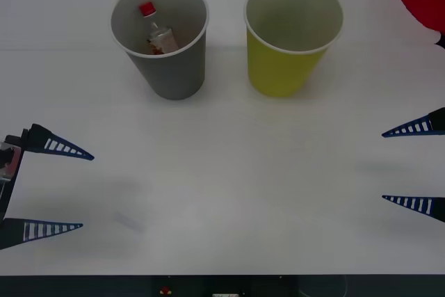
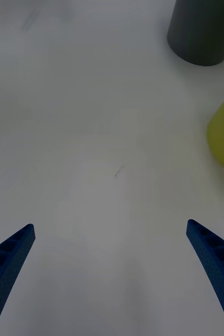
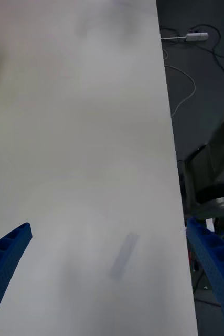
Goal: Put the can into the green bin and the plastic bottle into the gray bin
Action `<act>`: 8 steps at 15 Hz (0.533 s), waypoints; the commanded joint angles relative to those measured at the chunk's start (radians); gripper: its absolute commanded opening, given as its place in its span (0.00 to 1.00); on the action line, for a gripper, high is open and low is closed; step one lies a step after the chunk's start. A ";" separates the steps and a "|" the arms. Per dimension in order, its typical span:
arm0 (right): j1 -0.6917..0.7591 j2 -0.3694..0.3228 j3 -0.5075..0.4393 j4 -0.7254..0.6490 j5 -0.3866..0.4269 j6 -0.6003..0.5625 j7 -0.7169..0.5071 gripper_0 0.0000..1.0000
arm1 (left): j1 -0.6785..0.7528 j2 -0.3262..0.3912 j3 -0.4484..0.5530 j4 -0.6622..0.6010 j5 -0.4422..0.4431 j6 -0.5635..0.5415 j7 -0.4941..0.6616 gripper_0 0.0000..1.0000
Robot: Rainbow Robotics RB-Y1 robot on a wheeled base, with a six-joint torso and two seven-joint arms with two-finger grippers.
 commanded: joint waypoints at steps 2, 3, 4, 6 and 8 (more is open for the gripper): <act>0.000 0.000 0.000 0.000 0.000 0.000 0.000 1.00 | -0.023 0.000 0.005 0.017 -0.033 -0.052 -0.039 1.00; 0.000 0.000 0.000 0.000 0.000 0.000 0.000 1.00 | -0.029 0.001 0.005 0.015 -0.051 -0.052 -0.042 1.00; 0.000 0.000 0.000 0.000 0.000 0.000 0.000 1.00 | -0.029 0.000 0.005 0.015 -0.065 -0.052 -0.041 1.00; 0.000 0.000 0.000 0.000 0.000 0.000 0.000 1.00 | -0.029 0.001 0.007 0.015 -0.068 -0.052 -0.039 1.00; 0.000 0.000 0.000 0.000 0.000 0.000 0.000 1.00 | -0.029 0.000 0.008 0.015 -0.070 -0.052 -0.035 1.00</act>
